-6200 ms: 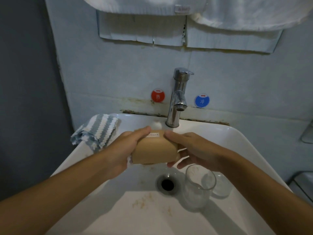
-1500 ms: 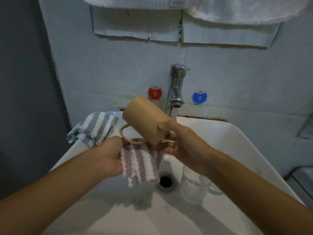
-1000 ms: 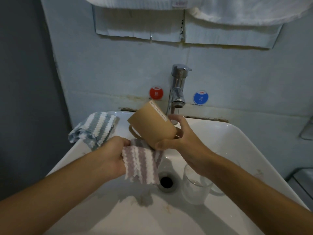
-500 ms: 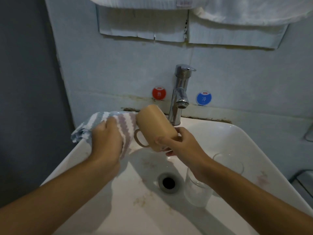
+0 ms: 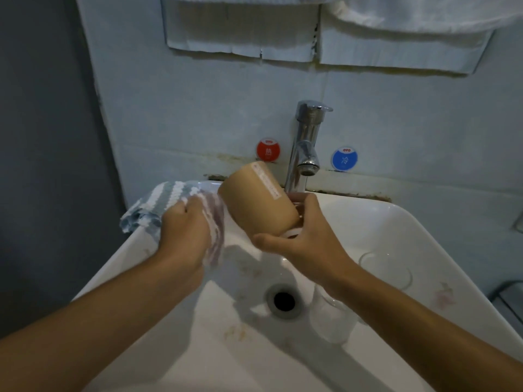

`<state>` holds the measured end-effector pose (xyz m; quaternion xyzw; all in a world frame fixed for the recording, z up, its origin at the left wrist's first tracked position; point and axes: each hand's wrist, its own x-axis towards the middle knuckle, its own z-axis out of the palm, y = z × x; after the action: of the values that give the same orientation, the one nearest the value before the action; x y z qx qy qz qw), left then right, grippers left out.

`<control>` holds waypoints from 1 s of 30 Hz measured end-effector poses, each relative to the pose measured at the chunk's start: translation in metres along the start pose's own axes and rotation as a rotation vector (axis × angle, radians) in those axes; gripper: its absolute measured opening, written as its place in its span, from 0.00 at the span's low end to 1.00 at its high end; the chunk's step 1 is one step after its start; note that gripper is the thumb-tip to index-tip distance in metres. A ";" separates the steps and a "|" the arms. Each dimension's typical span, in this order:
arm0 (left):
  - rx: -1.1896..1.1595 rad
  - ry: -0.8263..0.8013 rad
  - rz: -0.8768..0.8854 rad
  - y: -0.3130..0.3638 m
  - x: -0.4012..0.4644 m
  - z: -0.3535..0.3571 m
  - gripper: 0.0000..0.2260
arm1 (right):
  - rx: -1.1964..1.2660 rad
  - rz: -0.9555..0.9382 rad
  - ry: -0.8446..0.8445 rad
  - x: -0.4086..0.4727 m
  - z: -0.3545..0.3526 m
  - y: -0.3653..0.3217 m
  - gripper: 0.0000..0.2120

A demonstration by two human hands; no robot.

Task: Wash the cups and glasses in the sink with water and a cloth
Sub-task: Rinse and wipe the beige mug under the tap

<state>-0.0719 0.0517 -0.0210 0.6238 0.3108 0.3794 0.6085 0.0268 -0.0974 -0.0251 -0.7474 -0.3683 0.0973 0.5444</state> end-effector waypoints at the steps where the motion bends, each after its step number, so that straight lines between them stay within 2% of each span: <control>1: -0.008 -0.042 -0.057 -0.004 0.000 0.002 0.12 | -0.068 -0.063 0.015 -0.001 0.004 0.000 0.40; 3: -0.094 -0.089 -0.141 -0.007 -0.001 0.008 0.14 | -0.197 -0.165 0.045 -0.003 0.010 0.003 0.45; 5: -0.173 -0.081 -0.181 -0.006 -0.003 0.011 0.14 | -0.235 -0.183 0.013 -0.005 0.013 0.003 0.46; 9: -0.272 -0.083 -0.236 -0.005 -0.001 0.012 0.14 | 0.021 -0.097 -0.215 -0.008 0.011 -0.003 0.33; 11: -0.287 -0.095 -0.252 -0.008 0.002 0.011 0.13 | -0.049 -0.134 -0.168 -0.006 0.011 -0.002 0.33; 13: -0.239 -0.100 -0.222 -0.010 0.001 0.010 0.13 | -0.185 -0.161 -0.059 -0.004 0.012 0.001 0.39; 16: -0.316 -0.234 -0.224 -0.008 0.000 0.011 0.19 | -0.267 -0.169 0.043 -0.004 0.012 0.003 0.45; 19: -0.235 -0.351 -0.119 -0.001 -0.009 0.011 0.27 | -0.266 -0.198 0.070 -0.003 0.012 0.004 0.47; 22: -0.119 -0.339 -0.079 0.004 -0.017 0.008 0.30 | -0.276 -0.228 0.000 -0.003 0.010 0.006 0.47; 24: -0.104 -0.338 -0.119 0.002 -0.021 0.005 0.32 | -0.190 -0.189 -0.082 -0.004 0.008 0.004 0.43; 25: -0.137 -0.307 -0.155 0.004 -0.019 0.006 0.32 | -0.107 -0.157 -0.076 -0.003 0.007 0.004 0.38; 26: -0.198 -0.254 -0.177 0.003 -0.012 0.009 0.30 | -0.020 -0.114 -0.029 -0.002 0.006 0.003 0.31; 28: -0.311 -0.173 -0.186 0.006 0.006 0.018 0.18 | 0.087 0.009 0.101 0.005 0.002 0.002 0.22; 30: -0.432 -0.225 -0.098 0.003 0.014 0.018 0.19 | 0.143 0.131 0.114 0.011 -0.004 -0.002 0.19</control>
<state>-0.0498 0.0538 -0.0162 0.5019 0.1825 0.3351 0.7762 0.0359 -0.0933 -0.0194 -0.7334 -0.2794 0.1161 0.6087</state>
